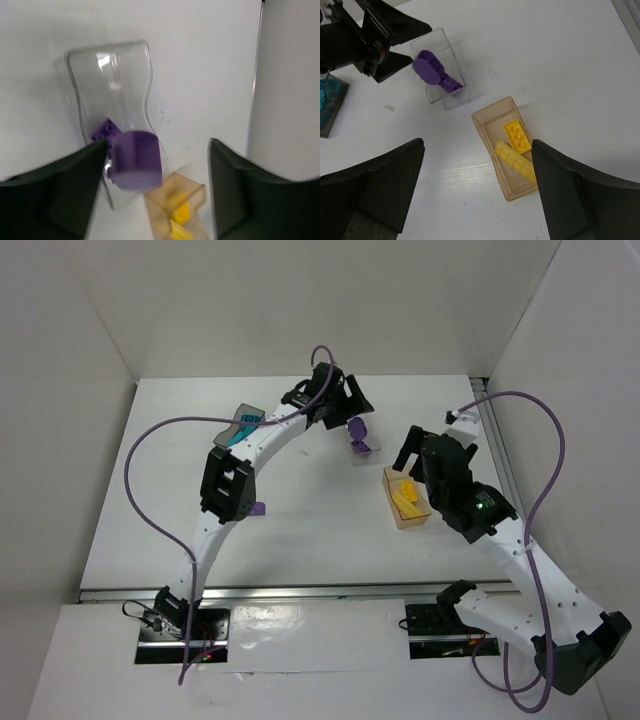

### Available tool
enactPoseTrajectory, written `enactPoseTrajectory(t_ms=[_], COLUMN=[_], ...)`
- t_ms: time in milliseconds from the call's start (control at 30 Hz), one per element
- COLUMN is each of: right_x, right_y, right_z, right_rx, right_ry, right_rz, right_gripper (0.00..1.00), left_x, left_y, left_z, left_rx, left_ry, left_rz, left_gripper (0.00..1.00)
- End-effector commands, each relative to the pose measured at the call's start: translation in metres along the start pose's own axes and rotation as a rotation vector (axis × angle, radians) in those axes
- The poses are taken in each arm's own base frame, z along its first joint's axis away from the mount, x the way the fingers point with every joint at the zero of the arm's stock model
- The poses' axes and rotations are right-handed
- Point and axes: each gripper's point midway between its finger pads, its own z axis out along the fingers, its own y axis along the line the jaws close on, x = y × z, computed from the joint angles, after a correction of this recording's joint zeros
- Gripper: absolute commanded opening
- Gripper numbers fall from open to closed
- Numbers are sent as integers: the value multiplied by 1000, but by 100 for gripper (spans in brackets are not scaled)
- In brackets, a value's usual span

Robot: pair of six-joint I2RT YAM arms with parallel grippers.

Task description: Sort the legos into containers by color

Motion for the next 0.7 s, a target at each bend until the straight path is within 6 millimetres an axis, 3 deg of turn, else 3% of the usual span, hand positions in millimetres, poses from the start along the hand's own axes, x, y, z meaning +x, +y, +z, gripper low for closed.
enactPoseTrajectory(t_ms=[0,67,167,200,233,267,300,333,367,400,433,467,500,567,633,667], right_x=[-7,-8,-9,-12,-7,-7,-2,1,-1,4,11,14,15,25,30,35], right_y=[-4,-5,-4,-4,-4,0,1,3,8,10,14,17,22,27,35,39], right_z=[-3,-5,-8,-11,-9,-10,-9,-8,-8,-5,-1,2,1,6,8,10], right_rx=[21,26,12,7,4,-13,-24,-35,-55,-61,-72,-83,-103,-115,-147,-152], right_ry=[-5,3,1,-8,4,6,21,29,26,43,63,71,72,102,115,121], right_rz=[4,-2,13,29,23,28,23,32,40,33,26,26,27,16,13,17], right_gripper=[95,95,95,95,95,95,95,95,95,95,95,95,95,95,95,95], left_x=[-16,-18,-27,-21,-41,-42,-28,-46,-31,-30,-35,-28,-12,-8,19,22], left_y=[-11,-21,-38,-30,-50,-56,-42,-57,-33,-28,-32,-24,7,43,102,122], left_z=[24,22,-3,-7,-42,-57,-61,-101,-103,-115,-143,-150,-150,-161,-171,-176], left_rx=[128,168,207,191,210,207,162,170,109,95,93,75,0,-140,-367,-451], left_ry=[-23,-20,-39,-26,-92,-110,-88,-164,-131,-138,-169,-152,-104,-119,-65,-78], left_rz=[8,30,84,99,146,173,191,224,231,243,253,267,268,299,290,254], left_gripper=[100,100,100,100,100,100,100,100,100,100,100,100,100,99,99,99])
